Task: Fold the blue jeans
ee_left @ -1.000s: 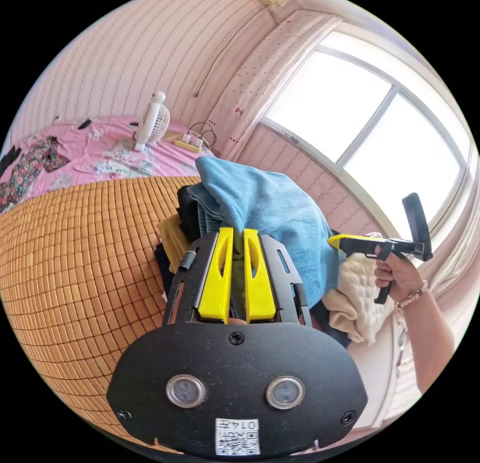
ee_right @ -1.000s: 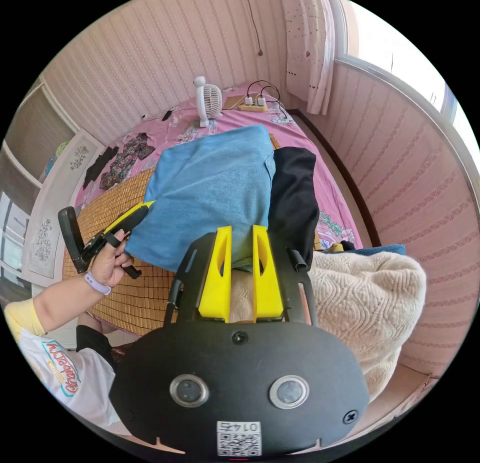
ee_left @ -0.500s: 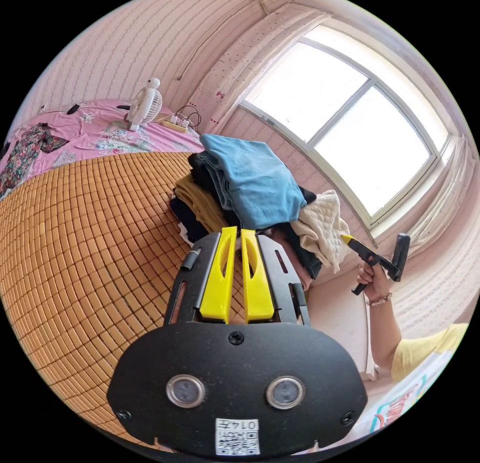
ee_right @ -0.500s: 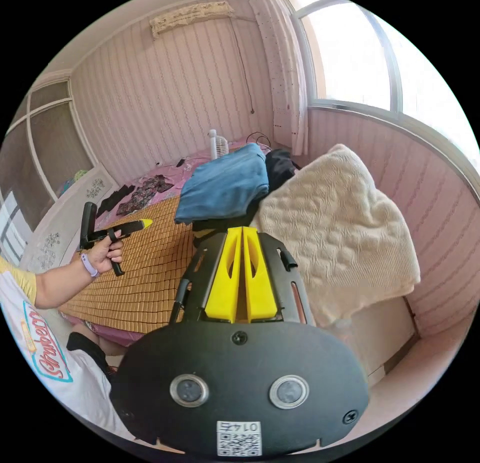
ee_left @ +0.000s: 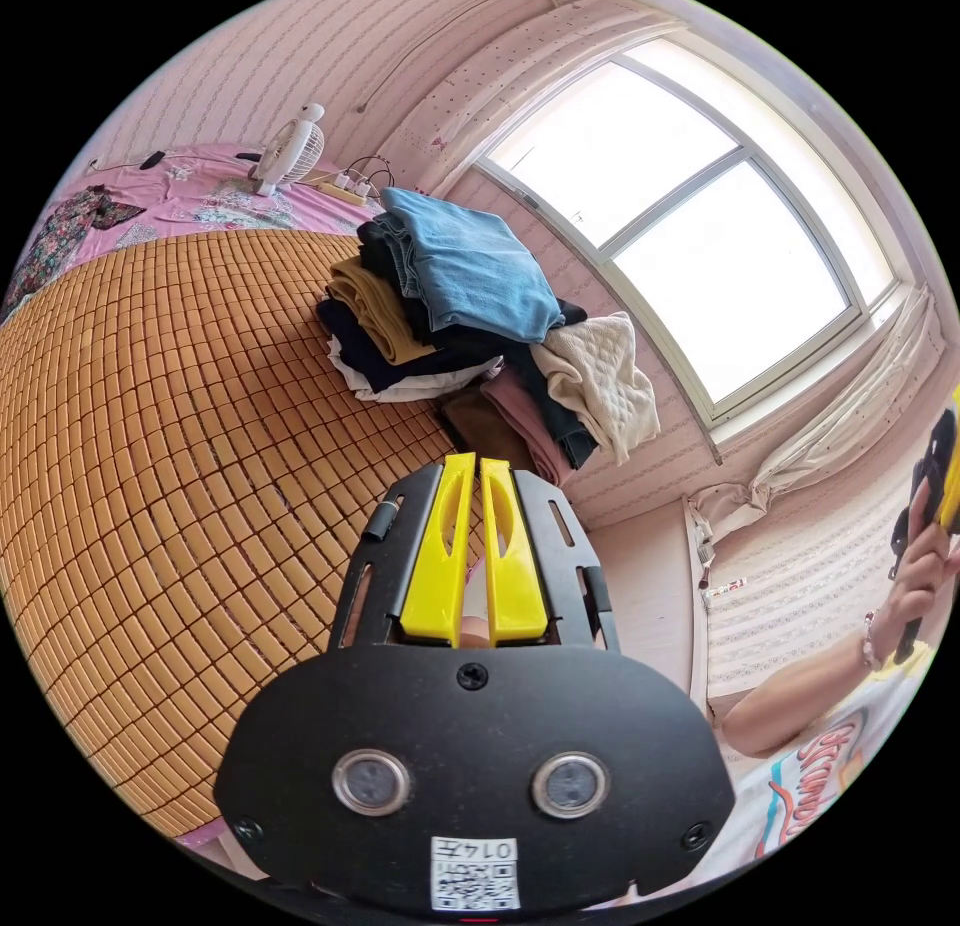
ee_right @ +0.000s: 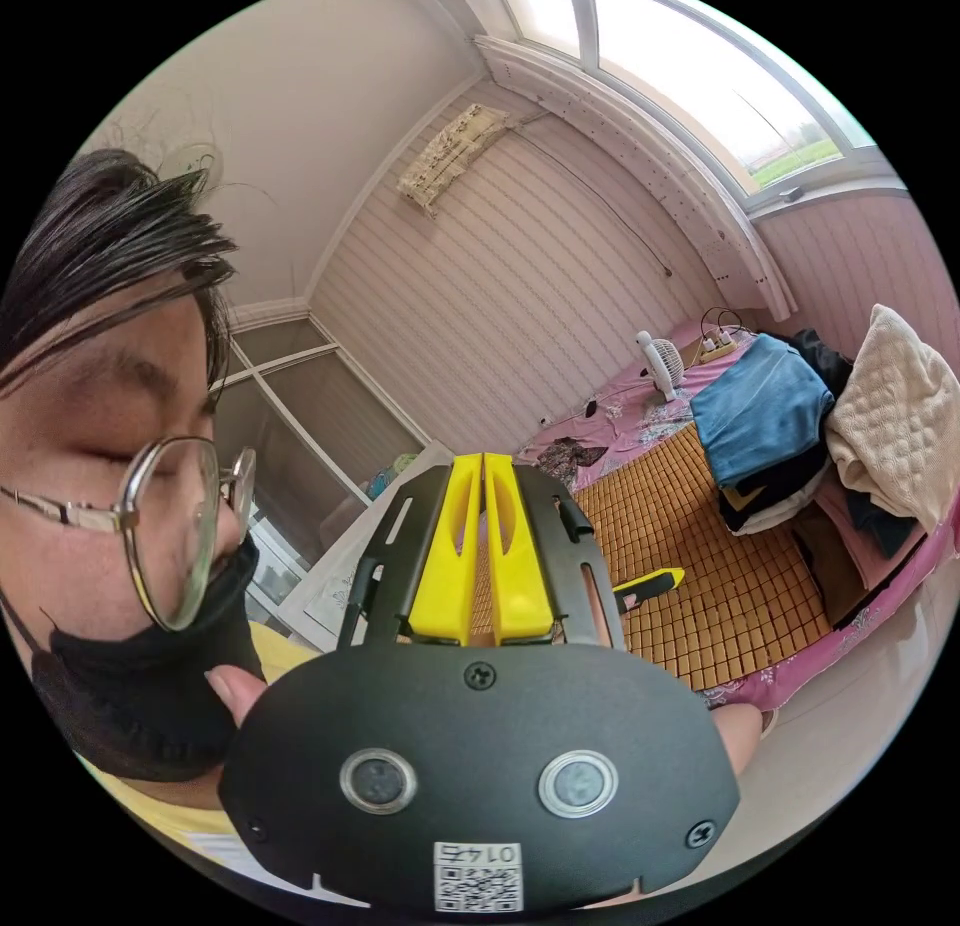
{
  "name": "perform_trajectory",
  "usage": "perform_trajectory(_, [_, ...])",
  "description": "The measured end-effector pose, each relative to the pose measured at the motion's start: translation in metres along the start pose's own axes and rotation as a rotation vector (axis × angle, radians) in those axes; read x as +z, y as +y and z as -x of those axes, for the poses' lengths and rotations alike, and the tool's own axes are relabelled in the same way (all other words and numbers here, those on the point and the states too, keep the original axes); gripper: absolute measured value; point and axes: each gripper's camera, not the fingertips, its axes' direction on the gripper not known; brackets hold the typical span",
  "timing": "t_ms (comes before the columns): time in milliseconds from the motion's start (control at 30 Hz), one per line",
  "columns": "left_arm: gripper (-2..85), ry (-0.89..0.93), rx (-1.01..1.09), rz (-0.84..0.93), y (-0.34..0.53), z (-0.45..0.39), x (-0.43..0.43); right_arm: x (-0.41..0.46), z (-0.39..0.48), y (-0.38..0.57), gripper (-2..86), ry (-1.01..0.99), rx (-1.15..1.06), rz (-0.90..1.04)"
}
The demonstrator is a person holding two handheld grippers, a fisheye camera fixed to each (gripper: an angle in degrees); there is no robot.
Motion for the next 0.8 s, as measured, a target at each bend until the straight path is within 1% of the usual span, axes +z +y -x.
perform_trajectory(67, [-0.6,-0.001,-0.018,-0.012,0.001,0.006,0.006,-0.007,0.002,-0.002,0.2,0.009,0.015,-0.005])
perform_trajectory(200, [-0.6,-0.008,-0.028,-0.015,0.003,0.015,0.016,-0.023,-0.021,-0.009,0.2,-0.098,0.094,-0.025])
perform_trajectory(333, [-0.7,-0.022,-0.036,-0.006,0.001,0.028,0.03,-0.034,-0.019,-0.017,0.2,-0.09,0.048,-0.05])
perform_trajectory(433, [-0.7,-0.023,-0.051,-0.016,-0.001,0.038,0.04,-0.039,-0.032,-0.023,0.2,-0.148,0.072,-0.047])
perform_trajectory(567, [-0.7,-0.023,-0.055,-0.012,-0.004,0.049,0.056,-0.054,-0.052,-0.028,0.2,-0.127,0.093,-0.092])
perform_trajectory(600, [-0.7,-0.025,-0.052,-0.011,-0.005,0.05,0.059,-0.058,-0.058,-0.03,0.3,-0.153,0.103,-0.104])
perform_trajectory(800, [-0.7,-0.012,-0.083,0.015,-0.009,0.067,0.093,-0.068,-0.083,-0.041,0.3,-0.167,0.11,-0.098])
